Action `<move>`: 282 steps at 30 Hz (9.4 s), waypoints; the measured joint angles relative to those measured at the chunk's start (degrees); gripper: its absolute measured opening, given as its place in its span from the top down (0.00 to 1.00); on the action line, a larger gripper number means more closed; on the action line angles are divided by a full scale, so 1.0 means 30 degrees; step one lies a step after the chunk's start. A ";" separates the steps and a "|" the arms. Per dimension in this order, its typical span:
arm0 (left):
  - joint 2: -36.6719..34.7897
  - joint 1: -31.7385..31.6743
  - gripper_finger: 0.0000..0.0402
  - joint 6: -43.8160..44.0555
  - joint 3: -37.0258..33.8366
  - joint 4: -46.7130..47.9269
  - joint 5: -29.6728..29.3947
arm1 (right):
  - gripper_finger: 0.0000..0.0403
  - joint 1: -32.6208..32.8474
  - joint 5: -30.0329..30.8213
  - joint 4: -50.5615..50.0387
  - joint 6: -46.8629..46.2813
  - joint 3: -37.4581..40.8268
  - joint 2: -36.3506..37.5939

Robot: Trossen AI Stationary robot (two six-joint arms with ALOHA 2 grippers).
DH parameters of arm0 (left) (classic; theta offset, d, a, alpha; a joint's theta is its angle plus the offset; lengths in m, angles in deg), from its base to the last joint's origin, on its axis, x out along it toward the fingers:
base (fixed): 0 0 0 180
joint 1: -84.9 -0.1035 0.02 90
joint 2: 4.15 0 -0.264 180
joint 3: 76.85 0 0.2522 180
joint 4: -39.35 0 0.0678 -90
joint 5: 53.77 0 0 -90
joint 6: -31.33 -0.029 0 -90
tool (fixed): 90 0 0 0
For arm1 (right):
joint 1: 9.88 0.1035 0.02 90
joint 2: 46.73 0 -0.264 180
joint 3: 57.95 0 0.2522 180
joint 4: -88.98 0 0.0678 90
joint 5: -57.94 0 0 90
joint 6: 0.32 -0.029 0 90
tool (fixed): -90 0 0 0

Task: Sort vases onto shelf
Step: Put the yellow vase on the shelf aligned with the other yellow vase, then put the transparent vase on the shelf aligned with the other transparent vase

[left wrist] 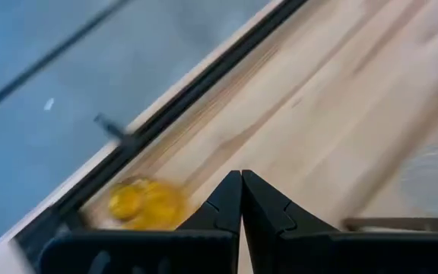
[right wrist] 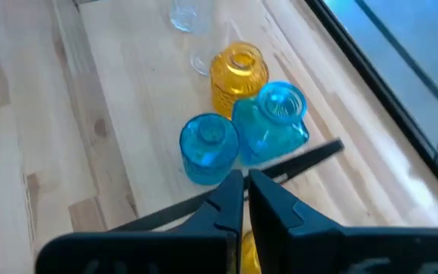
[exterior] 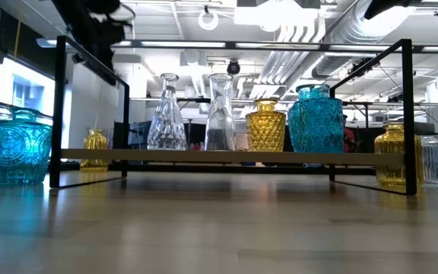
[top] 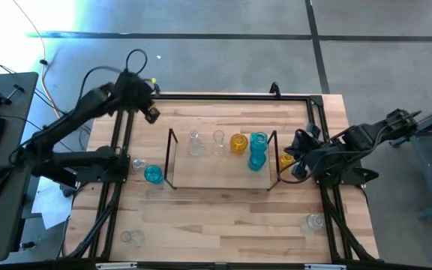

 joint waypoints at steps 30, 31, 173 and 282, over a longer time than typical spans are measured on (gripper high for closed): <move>1.0477 -0.4342 0.75 -0.4248 0.3777 0.4088 -0.2936 | 0.98 -0.0027 -0.0074 0.1269 0.2683 0.0000 -0.0007; 1.0572 -0.4406 0.75 -0.4313 0.3778 0.4060 -0.2936 | 0.98 -0.0027 -0.0074 0.1269 0.2623 0.0000 -0.0007; 1.9814 1.7565 1.00 -0.1503 1.5043 0.1147 -0.0047 | 0.98 -0.0020 0.0497 0.2121 0.4540 0.0007 -0.0641; -0.3319 1.7342 1.00 0.1098 -0.9717 -2.2676 -0.0046 | 0.93 0.7150 -0.7586 -0.0053 -1.4920 0.0007 -0.5075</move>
